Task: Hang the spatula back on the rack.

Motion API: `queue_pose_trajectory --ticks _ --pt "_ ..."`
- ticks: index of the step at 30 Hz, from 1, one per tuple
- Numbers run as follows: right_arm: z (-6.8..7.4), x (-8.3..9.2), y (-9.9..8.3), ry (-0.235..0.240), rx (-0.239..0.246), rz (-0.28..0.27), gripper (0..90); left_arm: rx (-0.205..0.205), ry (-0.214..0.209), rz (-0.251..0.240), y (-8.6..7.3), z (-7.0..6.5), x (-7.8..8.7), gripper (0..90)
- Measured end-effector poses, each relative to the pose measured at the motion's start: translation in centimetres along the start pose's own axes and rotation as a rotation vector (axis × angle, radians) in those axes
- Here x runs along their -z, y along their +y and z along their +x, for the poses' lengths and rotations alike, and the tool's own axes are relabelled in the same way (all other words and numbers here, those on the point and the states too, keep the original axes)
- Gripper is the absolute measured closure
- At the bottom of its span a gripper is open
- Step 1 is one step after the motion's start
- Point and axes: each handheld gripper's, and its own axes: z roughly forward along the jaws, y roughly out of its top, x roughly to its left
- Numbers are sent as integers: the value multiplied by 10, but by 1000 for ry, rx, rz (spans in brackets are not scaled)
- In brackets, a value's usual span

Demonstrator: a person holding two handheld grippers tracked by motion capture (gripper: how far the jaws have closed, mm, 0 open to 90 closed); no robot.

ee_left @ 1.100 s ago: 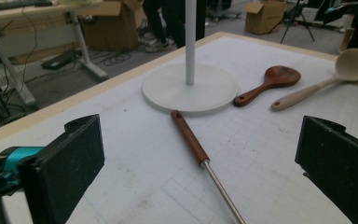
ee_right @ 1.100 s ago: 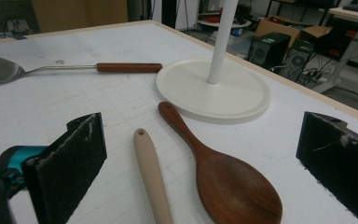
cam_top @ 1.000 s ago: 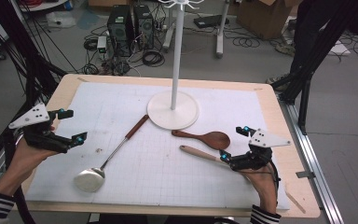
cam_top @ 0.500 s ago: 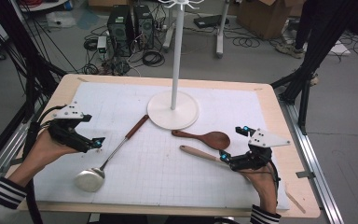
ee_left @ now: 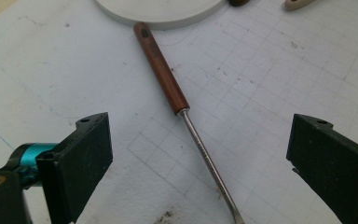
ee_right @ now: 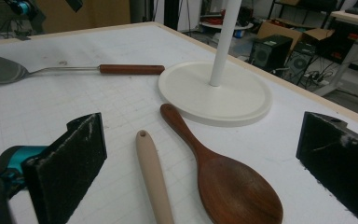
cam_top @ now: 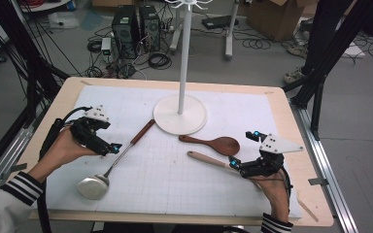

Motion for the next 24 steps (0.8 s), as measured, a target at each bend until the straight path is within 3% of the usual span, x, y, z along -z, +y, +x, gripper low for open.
queue_pose_trajectory --ticks 17,21,24 --pt "0 -2 0 2 4 12 7 4 -45 264 14 5 -50 116" --pt "0 -3 0 -2 10 11 7 36 -60 310 19 3 -60 162" --pt "0 -3 0 0 6 17 7 52 -73 376 23 5 -66 199"
